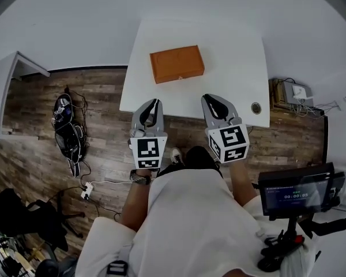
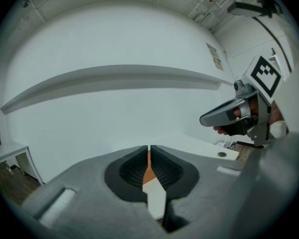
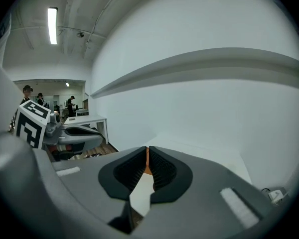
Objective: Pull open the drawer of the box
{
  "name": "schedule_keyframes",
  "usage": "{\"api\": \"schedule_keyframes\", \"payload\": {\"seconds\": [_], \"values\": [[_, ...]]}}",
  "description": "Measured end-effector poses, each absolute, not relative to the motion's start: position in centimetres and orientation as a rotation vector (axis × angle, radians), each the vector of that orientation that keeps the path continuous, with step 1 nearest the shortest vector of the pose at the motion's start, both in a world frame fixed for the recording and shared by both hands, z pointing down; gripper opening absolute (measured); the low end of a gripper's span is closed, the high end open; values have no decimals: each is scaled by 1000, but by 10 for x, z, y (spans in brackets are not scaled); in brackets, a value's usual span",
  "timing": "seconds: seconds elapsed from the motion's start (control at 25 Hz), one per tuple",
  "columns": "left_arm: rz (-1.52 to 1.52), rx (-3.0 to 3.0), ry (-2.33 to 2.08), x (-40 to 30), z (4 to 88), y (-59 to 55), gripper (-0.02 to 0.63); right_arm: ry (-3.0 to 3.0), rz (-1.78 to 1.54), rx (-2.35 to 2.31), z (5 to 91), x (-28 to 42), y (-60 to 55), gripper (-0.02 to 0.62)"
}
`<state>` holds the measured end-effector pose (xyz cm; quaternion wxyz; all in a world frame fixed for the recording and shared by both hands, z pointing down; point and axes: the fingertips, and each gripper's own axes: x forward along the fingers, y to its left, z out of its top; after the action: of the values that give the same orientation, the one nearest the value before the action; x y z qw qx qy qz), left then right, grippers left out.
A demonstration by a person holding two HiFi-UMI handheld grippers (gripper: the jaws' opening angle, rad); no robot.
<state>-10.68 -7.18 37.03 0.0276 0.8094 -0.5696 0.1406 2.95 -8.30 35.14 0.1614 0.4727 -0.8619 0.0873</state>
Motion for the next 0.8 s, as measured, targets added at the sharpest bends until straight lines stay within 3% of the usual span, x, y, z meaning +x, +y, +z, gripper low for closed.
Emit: {"api": "schedule_keyframes", "payload": {"seconds": [0.8], "values": [[525, 2366, -1753, -126, 433, -142, 48, -2361, 403, 1300, 440, 28, -145, 46]]}}
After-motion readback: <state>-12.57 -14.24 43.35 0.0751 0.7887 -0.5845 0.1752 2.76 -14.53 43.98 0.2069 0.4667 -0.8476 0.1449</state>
